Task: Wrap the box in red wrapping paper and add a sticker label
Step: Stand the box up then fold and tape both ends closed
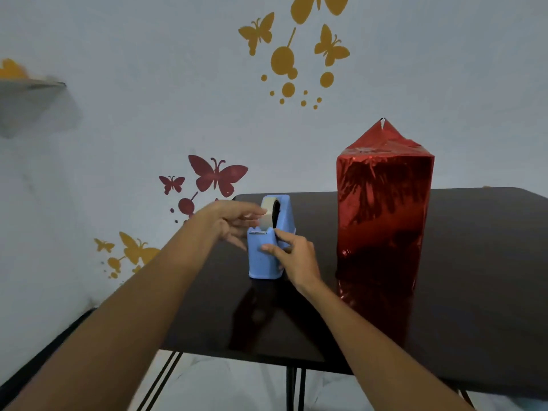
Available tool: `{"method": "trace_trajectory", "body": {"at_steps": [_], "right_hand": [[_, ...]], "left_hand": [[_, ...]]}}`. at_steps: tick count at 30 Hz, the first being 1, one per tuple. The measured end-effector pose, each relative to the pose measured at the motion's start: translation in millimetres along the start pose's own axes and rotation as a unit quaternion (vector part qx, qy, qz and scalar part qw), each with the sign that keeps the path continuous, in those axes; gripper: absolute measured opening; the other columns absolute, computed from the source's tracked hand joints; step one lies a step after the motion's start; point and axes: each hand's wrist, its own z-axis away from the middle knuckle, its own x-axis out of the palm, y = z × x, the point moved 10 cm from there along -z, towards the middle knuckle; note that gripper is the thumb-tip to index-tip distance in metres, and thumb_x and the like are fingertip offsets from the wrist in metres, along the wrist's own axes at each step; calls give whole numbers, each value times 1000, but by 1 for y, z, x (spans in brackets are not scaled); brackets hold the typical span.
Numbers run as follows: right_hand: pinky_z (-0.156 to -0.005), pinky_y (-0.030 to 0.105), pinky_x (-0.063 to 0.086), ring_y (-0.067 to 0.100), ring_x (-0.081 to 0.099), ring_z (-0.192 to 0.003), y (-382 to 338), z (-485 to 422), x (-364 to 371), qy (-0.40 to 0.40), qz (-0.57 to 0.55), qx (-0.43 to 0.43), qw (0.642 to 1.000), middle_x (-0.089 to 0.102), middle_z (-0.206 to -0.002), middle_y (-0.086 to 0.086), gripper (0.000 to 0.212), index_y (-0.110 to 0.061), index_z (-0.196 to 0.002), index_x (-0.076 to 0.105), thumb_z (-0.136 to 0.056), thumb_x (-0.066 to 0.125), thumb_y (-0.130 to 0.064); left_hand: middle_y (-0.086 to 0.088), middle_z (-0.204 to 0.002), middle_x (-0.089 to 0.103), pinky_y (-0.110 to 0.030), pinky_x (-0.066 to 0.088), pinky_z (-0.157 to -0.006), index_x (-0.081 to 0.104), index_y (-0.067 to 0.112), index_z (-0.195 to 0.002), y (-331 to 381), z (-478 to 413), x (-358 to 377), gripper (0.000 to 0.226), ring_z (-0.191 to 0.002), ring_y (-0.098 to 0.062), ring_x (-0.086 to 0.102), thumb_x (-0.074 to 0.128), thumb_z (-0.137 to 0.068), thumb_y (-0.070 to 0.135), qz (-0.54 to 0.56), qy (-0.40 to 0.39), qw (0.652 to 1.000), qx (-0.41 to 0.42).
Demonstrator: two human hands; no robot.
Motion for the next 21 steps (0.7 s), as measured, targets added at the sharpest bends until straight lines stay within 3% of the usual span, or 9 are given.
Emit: {"method": "trace_trajectory", "body": {"at_steps": [4,7,12,15,17,19,21], "right_hand": [[-84,35,54,18,62,-100,0,-2,-2,8,-2,-11,1000,68,-107,6,47,-20,-122,63,-78,74,-30],[-83,34,54,18,63,-99,1,-1,-1,16,9,-23,1000,68,-106,5,47,-21,-123,63,-78,73,-33],[-88,40,53,19,60,-108,6,-2,4,-14,-33,-17,999,62,-123,5,53,-15,-129,57,-81,71,-29],[-89,41,53,18,58,-111,7,-3,4,-39,-44,-15,998,61,-123,2,51,-14,-131,54,-83,69,-24],[-90,41,52,19,56,-114,9,-5,5,-47,-45,-5,998,58,-127,4,54,-12,-133,51,-84,69,-22],[-95,39,50,20,55,-117,8,-3,6,-45,-40,3,998,56,-131,6,54,-12,-135,50,-85,67,-21],[-99,38,47,23,54,-119,4,3,8,-53,22,8,998,55,-133,7,52,-17,-137,48,-88,64,-21]], "left_hand": [[-10,-109,63,-57,50,-84,60,5,-112,0,4,-2,34,-106,-25,60,71,-81,15,38,-16,999,6],[-8,-109,65,-48,54,-77,65,3,-109,-16,14,-7,32,-109,-21,58,72,-80,16,65,16,997,44],[-2,-95,67,-40,49,-85,69,5,-94,-60,20,-2,22,-95,-12,59,72,-81,23,155,123,975,98],[2,-77,65,-15,49,-51,67,8,-77,-66,21,7,12,-58,3,62,71,-83,18,235,172,948,127],[1,-73,64,-8,42,-39,66,7,-74,-70,21,9,13,-46,5,60,72,-81,14,251,196,939,133],[-4,-74,66,-13,51,-52,69,1,-78,-83,24,8,11,-61,-7,66,75,-78,11,254,215,937,111],[-9,-83,69,-28,55,-69,72,2,-83,-101,33,3,12,-84,-23,67,77,-76,11,269,238,929,95]]}}
